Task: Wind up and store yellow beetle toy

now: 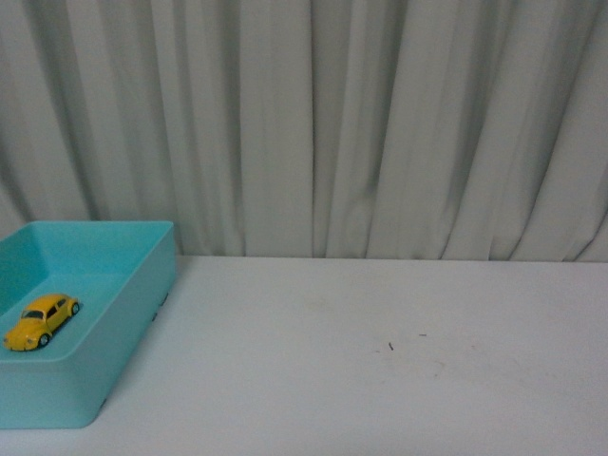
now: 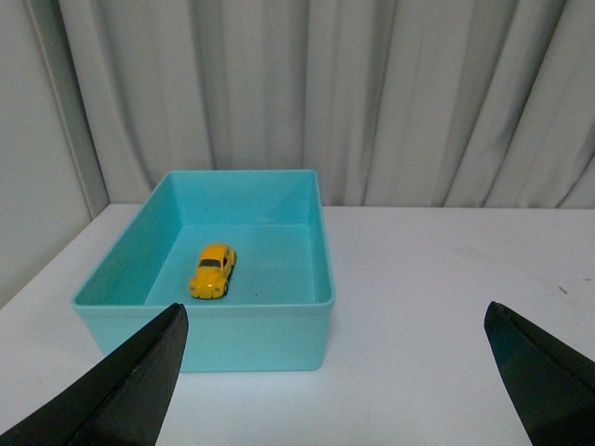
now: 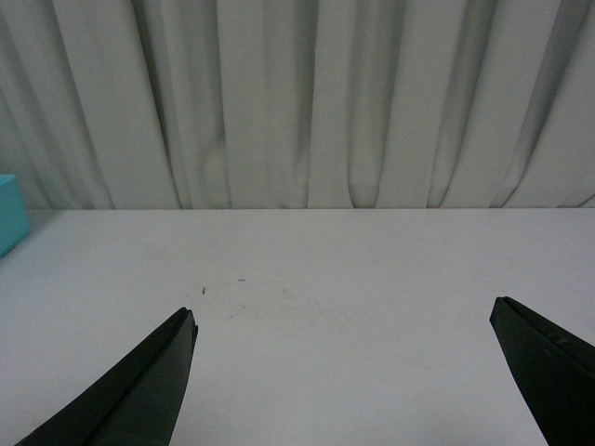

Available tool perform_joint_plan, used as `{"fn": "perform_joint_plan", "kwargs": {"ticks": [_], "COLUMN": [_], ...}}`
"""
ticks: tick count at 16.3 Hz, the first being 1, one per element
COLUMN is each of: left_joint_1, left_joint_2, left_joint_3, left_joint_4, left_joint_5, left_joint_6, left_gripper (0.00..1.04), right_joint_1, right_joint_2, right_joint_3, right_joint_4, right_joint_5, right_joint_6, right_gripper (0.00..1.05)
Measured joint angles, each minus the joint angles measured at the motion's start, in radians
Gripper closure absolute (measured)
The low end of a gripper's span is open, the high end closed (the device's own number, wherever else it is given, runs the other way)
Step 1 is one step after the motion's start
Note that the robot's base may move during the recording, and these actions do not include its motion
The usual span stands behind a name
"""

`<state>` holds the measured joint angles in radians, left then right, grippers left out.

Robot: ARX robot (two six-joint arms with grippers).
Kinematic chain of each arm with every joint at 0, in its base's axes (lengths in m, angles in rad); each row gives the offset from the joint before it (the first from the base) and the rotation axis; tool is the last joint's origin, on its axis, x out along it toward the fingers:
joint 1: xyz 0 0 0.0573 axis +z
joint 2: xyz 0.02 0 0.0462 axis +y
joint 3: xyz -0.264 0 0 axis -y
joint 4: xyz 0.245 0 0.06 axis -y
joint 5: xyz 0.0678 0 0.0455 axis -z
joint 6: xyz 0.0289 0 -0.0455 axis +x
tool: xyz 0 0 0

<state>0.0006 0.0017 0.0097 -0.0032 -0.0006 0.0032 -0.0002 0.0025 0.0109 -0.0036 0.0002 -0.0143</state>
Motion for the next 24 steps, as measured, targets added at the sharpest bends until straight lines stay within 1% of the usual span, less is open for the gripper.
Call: {"fn": "perform_joint_plan", "kwargs": {"ticks": [24], "left_joint_1": [0.000], "left_joint_2": [0.000], "left_joint_3": [0.000], "left_joint_4": [0.000], "left_joint_5": [-0.001], "left_joint_6": [-0.001], "left_gripper": [0.07], "right_joint_1": [0.000], "right_joint_2": [0.000], "right_joint_3": [0.000], "right_joint_4": [0.000], "right_joint_5": [0.000], "right_joint_6": [0.000], "right_gripper": [0.07]}}
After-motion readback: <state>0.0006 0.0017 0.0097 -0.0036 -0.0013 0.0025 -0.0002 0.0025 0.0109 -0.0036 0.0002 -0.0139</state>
